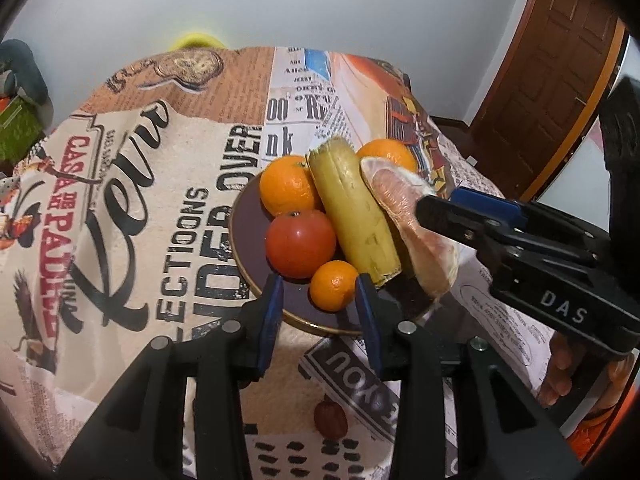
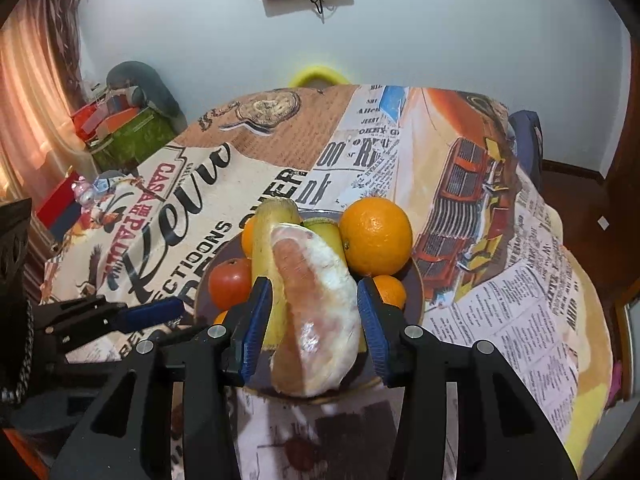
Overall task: Organize fruits
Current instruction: 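Carry the mandarin and wrapped pomelo to the plate and release them, then grasp a small dark red date with the left tool while the right tool grasps another, then place both dates on the plate rim beside the fruit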
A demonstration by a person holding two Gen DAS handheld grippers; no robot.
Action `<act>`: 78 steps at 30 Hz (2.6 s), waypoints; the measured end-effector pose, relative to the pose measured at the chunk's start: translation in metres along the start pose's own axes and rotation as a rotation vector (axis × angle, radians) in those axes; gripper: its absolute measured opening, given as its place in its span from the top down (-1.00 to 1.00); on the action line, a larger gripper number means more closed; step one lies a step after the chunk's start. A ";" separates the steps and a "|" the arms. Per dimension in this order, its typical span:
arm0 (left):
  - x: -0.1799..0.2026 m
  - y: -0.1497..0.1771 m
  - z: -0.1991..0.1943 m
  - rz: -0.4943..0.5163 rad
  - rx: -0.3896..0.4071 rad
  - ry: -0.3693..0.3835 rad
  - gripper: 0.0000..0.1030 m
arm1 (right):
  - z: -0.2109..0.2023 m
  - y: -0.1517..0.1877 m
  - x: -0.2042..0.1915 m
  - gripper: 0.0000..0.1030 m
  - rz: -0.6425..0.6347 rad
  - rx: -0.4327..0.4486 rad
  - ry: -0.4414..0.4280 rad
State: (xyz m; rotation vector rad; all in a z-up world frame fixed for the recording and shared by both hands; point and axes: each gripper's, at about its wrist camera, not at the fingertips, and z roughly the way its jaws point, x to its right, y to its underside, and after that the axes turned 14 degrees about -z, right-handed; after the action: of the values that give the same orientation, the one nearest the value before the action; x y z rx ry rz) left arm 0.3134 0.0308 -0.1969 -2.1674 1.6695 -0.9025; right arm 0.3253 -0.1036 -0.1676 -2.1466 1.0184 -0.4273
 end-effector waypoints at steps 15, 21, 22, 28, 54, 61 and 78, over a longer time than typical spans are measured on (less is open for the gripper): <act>0.000 0.017 -0.060 0.028 0.068 -0.023 0.28 | -0.057 0.031 -0.024 0.15 -0.056 0.010 0.020; -0.009 0.040 -0.054 0.031 0.009 -0.042 0.27 | -0.051 0.056 -0.037 0.15 -0.082 -0.059 0.011; -0.011 0.044 -0.051 0.030 -0.003 -0.043 0.27 | -0.050 0.059 -0.039 0.15 -0.081 -0.068 0.009; -0.014 0.066 -0.029 0.037 -0.084 -0.050 0.27 | -0.033 0.079 -0.045 0.15 -0.065 -0.120 -0.030; -0.013 0.075 -0.010 0.018 -0.096 -0.014 0.66 | -0.004 0.086 -0.037 0.68 -0.024 -0.151 -0.041; -0.018 0.057 -0.024 0.001 -0.041 -0.012 0.66 | -0.013 0.072 -0.039 0.68 -0.029 -0.103 -0.043; -0.012 0.014 -0.014 0.017 0.023 -0.012 0.66 | 0.012 0.045 -0.046 0.68 -0.044 -0.084 -0.055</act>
State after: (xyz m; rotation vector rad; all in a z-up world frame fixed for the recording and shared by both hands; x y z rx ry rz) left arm 0.2926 0.0405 -0.1978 -2.1360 1.6617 -0.8977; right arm 0.2790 -0.0824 -0.2077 -2.2459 0.9758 -0.3497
